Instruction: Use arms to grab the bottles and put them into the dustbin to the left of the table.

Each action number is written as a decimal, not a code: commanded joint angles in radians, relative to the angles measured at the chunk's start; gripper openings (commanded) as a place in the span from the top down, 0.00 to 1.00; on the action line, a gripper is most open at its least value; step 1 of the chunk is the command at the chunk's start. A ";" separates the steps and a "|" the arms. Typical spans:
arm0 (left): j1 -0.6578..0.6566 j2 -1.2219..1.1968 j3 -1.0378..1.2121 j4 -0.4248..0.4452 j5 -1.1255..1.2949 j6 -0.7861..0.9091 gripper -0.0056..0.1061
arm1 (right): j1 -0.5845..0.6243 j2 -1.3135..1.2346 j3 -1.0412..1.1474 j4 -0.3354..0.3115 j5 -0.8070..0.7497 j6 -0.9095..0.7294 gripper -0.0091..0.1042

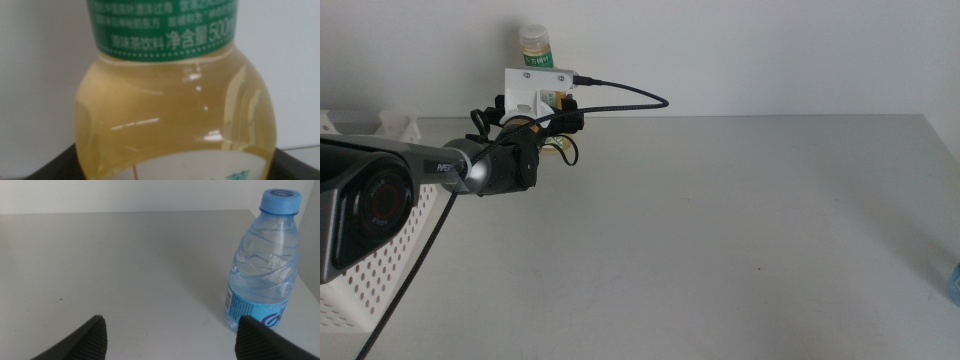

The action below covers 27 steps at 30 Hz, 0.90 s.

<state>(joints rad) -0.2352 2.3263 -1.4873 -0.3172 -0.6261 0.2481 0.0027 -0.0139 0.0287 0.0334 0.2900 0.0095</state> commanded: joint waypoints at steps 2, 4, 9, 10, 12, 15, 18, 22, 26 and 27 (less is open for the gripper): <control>0.009 -0.034 -0.070 0.002 -0.074 -0.017 0.13 | -0.007 -0.021 -0.010 -0.007 -0.071 -0.009 0.34; 0.009 -0.013 -0.093 0.003 -0.075 -0.021 0.13 | -0.007 -0.021 -0.010 -0.007 -0.071 -0.009 0.34; 0.009 0.014 -0.127 0.002 -0.091 -0.067 0.15 | -0.007 -0.021 -0.010 -0.007 -0.071 -0.009 0.34; 0.009 0.016 -0.127 0.002 -0.092 -0.098 0.18 | -0.007 -0.021 -0.010 -0.007 -0.071 -0.009 0.34; 0.009 0.016 -0.127 0.002 -0.091 -0.130 0.27 | -0.007 -0.021 -0.010 -0.007 -0.071 -0.009 0.34; 0.009 0.016 -0.127 0.016 -0.085 -0.131 0.59 | -0.007 -0.021 -0.010 -0.007 -0.071 -0.009 0.34; 0.009 0.008 -0.123 0.006 -0.082 -0.132 0.96 | -0.007 -0.021 -0.010 -0.007 -0.071 -0.009 0.34; 0.005 -0.083 -0.048 0.006 -0.072 -0.114 0.97 | -0.007 -0.021 -0.010 -0.007 -0.071 -0.009 0.34; 0.003 -0.201 0.055 0.008 0.027 -0.058 0.97 | -0.007 -0.021 -0.010 -0.007 -0.071 -0.009 0.34; 0.003 -0.227 0.074 0.008 0.054 -0.043 0.97 | -0.007 -0.021 -0.010 -0.007 -0.071 -0.009 0.34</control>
<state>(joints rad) -0.2296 2.2349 -1.4068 -0.3138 -0.4681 0.1807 0.0027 -0.0139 0.0287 0.0334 0.2900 0.0095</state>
